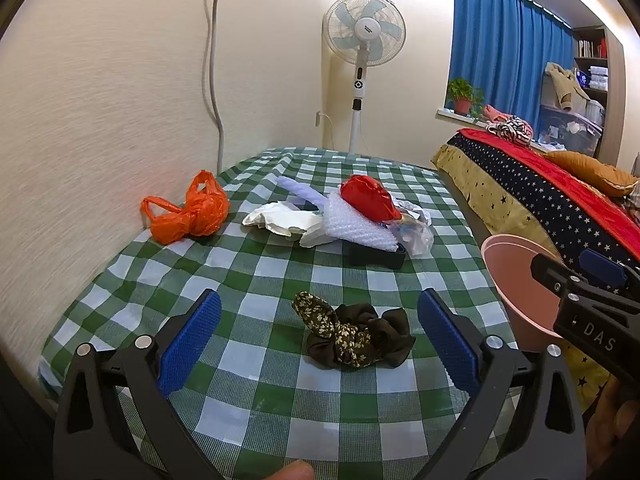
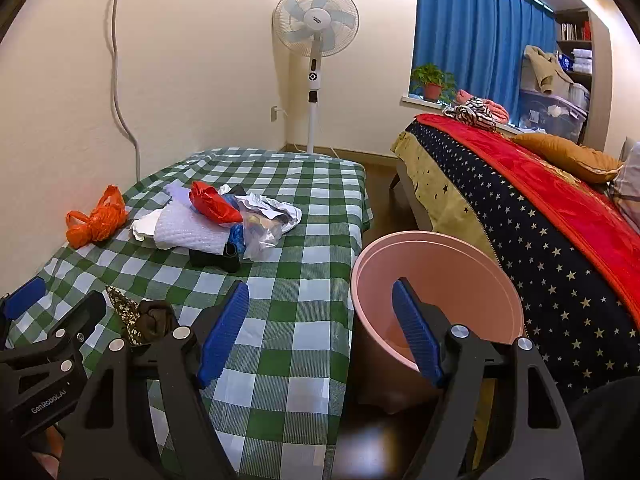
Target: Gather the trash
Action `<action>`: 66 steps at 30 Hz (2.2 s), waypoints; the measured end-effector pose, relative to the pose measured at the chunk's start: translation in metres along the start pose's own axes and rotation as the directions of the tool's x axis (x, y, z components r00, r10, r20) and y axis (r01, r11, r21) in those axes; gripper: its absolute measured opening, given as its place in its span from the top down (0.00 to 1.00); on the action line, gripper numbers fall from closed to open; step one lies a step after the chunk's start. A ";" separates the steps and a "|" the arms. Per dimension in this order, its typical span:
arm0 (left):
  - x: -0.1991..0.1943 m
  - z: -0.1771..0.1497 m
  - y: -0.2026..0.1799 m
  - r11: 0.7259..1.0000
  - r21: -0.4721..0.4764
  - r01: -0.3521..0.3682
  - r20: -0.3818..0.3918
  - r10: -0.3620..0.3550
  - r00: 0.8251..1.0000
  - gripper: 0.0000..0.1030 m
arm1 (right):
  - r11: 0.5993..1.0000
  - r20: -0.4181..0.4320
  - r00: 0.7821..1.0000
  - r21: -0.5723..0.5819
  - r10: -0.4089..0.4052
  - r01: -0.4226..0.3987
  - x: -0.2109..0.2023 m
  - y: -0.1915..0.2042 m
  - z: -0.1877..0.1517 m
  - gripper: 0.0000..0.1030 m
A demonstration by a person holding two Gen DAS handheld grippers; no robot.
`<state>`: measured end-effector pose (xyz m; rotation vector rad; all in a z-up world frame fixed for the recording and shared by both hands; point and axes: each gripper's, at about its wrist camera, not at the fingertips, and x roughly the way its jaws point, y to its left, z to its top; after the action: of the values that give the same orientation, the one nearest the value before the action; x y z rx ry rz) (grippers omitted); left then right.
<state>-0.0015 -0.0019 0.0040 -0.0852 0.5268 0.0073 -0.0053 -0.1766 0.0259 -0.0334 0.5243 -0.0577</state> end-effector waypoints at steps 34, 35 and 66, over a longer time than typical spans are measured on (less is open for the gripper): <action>-0.002 0.000 0.000 1.000 -0.004 0.000 0.002 0.000 1.000 0.08 | 1.000 -0.002 1.000 -0.010 0.003 -0.003 0.001 0.003 0.000 0.29; -0.002 0.000 -0.001 1.000 -0.004 0.000 0.002 0.000 1.000 0.08 | 1.000 -0.002 1.000 -0.010 0.003 -0.003 0.001 0.004 0.000 0.29; 0.002 -0.001 0.000 1.000 -0.023 0.010 -0.012 -0.011 1.000 0.08 | 1.000 -0.015 1.000 0.012 0.020 -0.020 0.003 0.008 0.000 0.29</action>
<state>-0.0007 -0.0015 0.0020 -0.1104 0.5389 0.0026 -0.0021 -0.1688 0.0242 -0.0160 0.5398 -0.0417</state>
